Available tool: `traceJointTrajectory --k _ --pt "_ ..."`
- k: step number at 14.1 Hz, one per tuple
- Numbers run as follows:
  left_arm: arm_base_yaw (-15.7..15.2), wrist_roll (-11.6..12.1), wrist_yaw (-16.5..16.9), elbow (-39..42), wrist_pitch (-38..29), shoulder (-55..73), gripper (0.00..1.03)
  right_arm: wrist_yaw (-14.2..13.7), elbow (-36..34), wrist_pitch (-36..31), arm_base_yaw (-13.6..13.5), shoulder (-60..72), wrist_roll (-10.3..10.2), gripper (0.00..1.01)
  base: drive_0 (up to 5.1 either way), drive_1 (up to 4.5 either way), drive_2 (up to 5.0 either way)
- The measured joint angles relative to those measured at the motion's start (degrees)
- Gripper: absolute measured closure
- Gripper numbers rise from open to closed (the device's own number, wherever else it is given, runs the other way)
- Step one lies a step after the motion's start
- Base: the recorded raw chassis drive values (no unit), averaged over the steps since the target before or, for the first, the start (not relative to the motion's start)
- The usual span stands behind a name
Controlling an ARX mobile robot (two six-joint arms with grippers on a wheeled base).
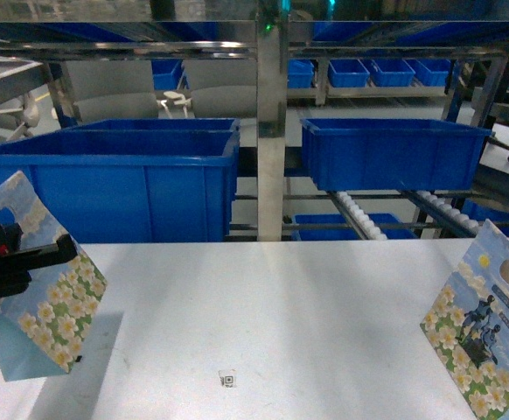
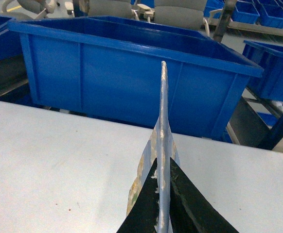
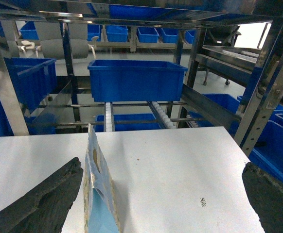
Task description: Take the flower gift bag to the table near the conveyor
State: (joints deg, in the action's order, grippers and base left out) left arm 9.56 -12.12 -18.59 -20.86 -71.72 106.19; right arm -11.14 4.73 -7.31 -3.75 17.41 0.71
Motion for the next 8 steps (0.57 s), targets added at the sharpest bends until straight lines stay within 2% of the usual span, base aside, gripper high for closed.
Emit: traceJointTrajectory --k 4,6,8 --pt "2.2 -2.7 -1.4 1.1 -1.6 3.7 1.0 0.0 0.0 0.0 0.0 0.0 0.0 0.03 0.0 0.0 0.0" --pt "4.2 -3.1 -2.0 1.0 -1.7 4.8 1.0 0.0 0.0 0.0 0.0 0.0 0.0 0.03 0.0 0.0 0.0" --pt "4.6 -4.2 -2.0 1.0 -1.9 6.4 1.0 0.0 0.0 0.0 0.0 0.0 0.0 0.03 0.0 0.0 0.0"
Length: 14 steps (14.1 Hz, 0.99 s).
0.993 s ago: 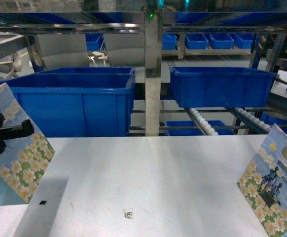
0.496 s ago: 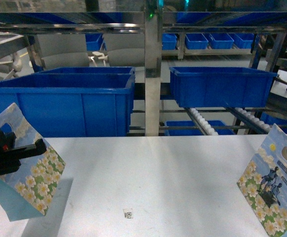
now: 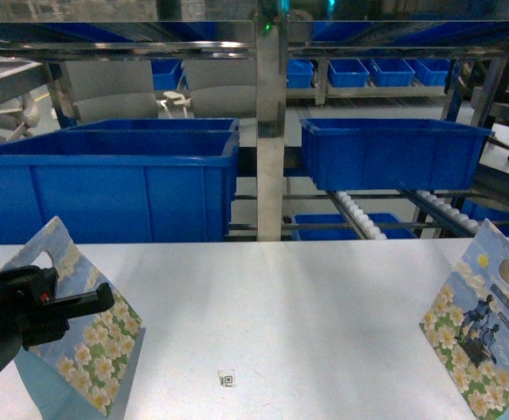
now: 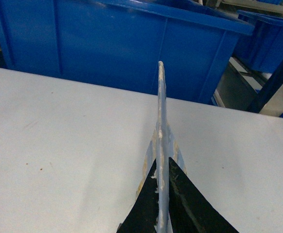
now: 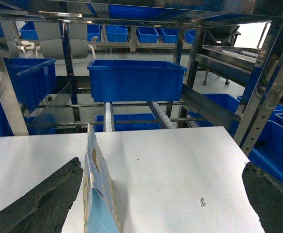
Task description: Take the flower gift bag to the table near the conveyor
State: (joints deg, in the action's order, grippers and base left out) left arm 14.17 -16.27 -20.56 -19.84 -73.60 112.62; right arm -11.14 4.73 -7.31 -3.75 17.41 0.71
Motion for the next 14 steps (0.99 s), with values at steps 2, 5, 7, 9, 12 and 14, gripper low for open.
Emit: traceJointTrajectory --k 2,5,7,9,12,14 --pt "-0.3 -0.3 -0.3 0.5 -0.2 0.6 0.83 0.0 0.0 0.0 0.0 0.0 0.0 0.03 0.0 0.0 0.0" --pt "0.7 -0.1 -0.8 0.9 0.0 0.7 0.49 0.0 0.0 0.0 0.0 0.0 0.0 0.03 0.0 0.0 0.0" --pt "2.3 0.2 -0.9 1.4 0.2 -3.0 0.25 0.0 0.0 0.0 0.0 0.0 0.0 0.03 0.0 0.0 0.0" --pt "3.5 1.3 -0.6 1.6 0.3 -7.4 0.04 0.0 0.0 0.0 0.0 0.0 0.0 0.03 0.0 0.0 0.0" --pt "3.5 1.9 -0.3 3.3 3.0 -9.5 0.05 0.0 0.0 0.0 0.0 0.0 0.0 0.03 0.0 0.0 0.0" --pt "2.9 2.2 0.3 3.7 5.2 -13.9 0.05 0.0 0.0 0.0 0.0 0.0 0.0 0.03 0.0 0.0 0.0"
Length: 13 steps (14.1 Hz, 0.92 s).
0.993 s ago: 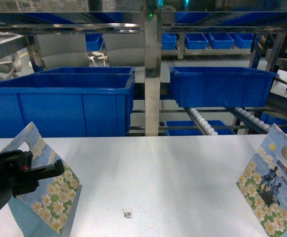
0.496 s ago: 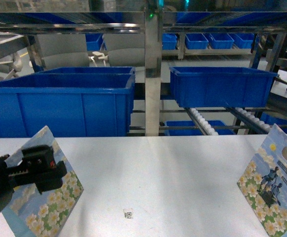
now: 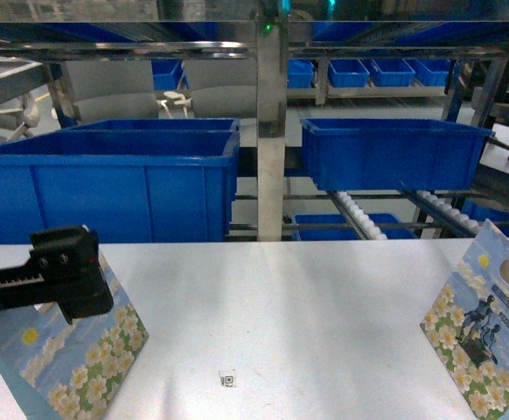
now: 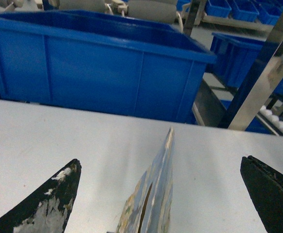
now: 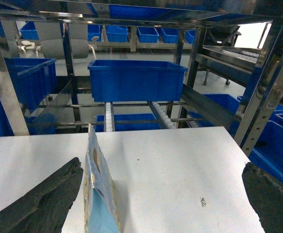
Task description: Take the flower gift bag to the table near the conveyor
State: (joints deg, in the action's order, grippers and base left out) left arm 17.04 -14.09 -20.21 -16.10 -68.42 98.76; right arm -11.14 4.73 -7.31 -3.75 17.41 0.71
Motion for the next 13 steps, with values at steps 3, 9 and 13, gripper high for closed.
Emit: traceJointTrajectory --k 3,9,13 --pt "-0.9 1.0 2.8 2.2 6.5 -10.3 0.05 0.0 0.0 0.0 0.0 0.0 0.0 0.03 0.0 0.0 0.0" --pt "-5.1 5.2 9.9 5.9 26.6 -34.9 0.05 0.0 0.0 0.0 0.0 0.0 0.0 0.03 0.0 0.0 0.0" --pt "-13.0 9.6 15.2 11.4 43.2 -53.0 0.05 0.0 0.0 0.0 0.0 0.0 0.0 0.03 0.0 0.0 0.0"
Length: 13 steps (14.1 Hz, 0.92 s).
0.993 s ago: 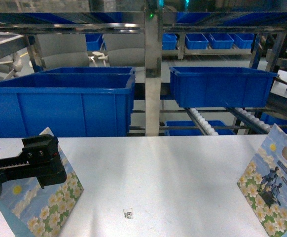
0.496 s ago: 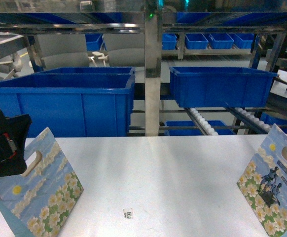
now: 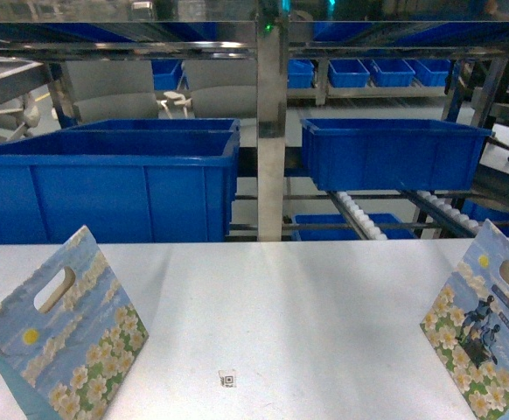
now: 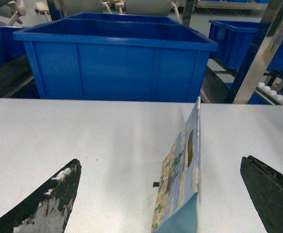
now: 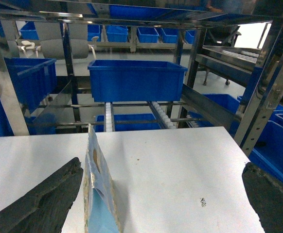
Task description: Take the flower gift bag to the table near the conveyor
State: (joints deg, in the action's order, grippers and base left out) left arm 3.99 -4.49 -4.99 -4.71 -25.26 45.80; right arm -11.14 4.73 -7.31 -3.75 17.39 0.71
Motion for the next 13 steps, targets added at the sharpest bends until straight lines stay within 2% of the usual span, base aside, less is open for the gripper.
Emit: traceJointTrajectory --k 2,3,4,7,8,9,10,11,13 --pt "-4.8 1.0 4.8 0.7 10.8 -11.9 0.05 0.0 0.0 0.0 0.0 0.0 0.0 0.03 0.0 0.0 0.0" --pt "-6.4 0.9 5.0 0.8 14.1 -15.5 0.05 0.0 0.0 0.0 0.0 0.0 0.0 0.03 0.0 0.0 0.0" --pt "-6.3 0.3 4.0 0.8 12.7 -15.3 0.05 0.0 0.0 0.0 0.0 0.0 0.0 0.03 0.0 0.0 0.0" --pt "-6.2 0.0 4.0 0.5 12.7 -14.0 0.05 0.0 0.0 0.0 0.0 0.0 0.0 0.03 0.0 0.0 0.0" --pt "-6.2 0.0 4.0 0.5 12.7 -14.0 0.05 1.3 -0.4 -1.8 0.5 -0.1 -0.1 0.05 0.0 0.0 0.0" --pt "-5.4 0.5 4.3 1.9 6.5 -13.5 0.09 5.5 -1.5 -5.0 2.5 -0.9 -0.2 0.12 0.0 0.0 0.0" --pt "-4.3 1.7 4.4 3.7 -0.3 -13.8 0.18 9.0 -2.1 -5.2 3.7 -2.4 -0.2 0.21 0.0 0.0 0.0" --pt "-3.7 2.5 5.2 3.9 -3.8 -15.2 0.28 10.4 -2.4 -4.6 3.8 -3.1 -0.2 0.32 0.0 0.0 0.0" --pt "-3.9 3.5 5.0 3.9 -1.0 -20.2 0.5 11.1 -4.0 -5.1 3.8 -5.0 -0.2 0.54 0.0 0.0 0.0"
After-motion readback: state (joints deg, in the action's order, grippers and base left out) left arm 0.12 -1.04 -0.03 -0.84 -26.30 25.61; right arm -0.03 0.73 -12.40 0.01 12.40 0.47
